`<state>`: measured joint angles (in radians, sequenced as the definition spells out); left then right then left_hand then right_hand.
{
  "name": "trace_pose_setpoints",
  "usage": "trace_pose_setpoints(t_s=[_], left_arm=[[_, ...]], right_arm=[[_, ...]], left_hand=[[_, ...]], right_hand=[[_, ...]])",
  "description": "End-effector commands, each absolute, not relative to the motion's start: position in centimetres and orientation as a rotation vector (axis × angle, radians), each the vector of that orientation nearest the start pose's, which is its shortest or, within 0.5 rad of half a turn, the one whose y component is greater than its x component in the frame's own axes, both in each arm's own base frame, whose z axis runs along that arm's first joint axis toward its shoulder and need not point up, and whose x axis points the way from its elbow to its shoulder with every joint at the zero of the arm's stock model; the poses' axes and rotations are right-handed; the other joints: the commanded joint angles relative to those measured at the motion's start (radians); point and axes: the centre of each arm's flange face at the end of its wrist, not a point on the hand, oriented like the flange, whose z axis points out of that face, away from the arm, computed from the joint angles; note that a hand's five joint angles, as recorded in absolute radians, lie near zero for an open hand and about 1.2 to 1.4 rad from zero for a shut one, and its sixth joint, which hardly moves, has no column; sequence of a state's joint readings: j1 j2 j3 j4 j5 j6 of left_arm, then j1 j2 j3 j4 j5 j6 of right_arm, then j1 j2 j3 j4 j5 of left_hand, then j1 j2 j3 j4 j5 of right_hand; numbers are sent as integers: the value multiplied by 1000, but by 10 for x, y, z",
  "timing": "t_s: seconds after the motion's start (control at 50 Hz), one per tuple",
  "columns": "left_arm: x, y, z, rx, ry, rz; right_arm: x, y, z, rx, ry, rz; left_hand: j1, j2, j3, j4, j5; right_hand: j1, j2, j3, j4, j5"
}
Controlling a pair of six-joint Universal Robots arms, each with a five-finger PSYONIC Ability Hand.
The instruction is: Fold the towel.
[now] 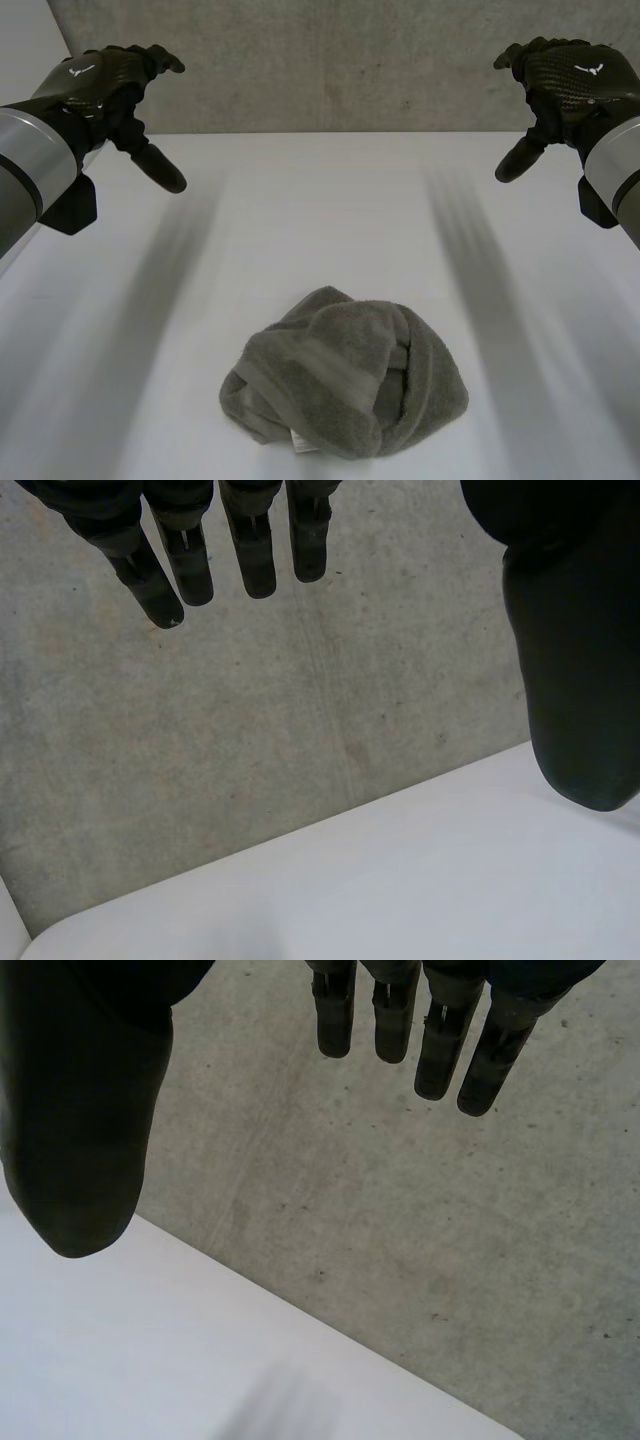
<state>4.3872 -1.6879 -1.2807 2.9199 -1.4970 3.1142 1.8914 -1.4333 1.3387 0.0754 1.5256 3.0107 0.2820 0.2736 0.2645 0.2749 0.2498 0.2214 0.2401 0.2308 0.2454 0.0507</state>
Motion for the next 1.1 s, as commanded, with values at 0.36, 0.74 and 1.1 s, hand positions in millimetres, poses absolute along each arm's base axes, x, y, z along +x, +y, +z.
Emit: trace_pose_setpoints(t_s=[0.36, 0.74, 1.1], left_arm=[[-301, -197, 214, 1202, 2690, -1729], [-319, -181, 174, 1341, 2743, -1562], [-314, -188, 198, 1296, 2701, -1676]], right_arm=[[241, -235, 230, -699, 2309, -1525], [252, -227, 152, -749, 2436, -1233], [266, -224, 162, -692, 2331, -1187]], left_hand=[[-66, -57, -48, -59, -208], [844, 852, 862, 851, 702], [883, 891, 900, 890, 740]], right_hand=[[-47, -66, -56, -71, -51], [1004, 985, 995, 980, 1000], [322, 303, 312, 298, 318]])
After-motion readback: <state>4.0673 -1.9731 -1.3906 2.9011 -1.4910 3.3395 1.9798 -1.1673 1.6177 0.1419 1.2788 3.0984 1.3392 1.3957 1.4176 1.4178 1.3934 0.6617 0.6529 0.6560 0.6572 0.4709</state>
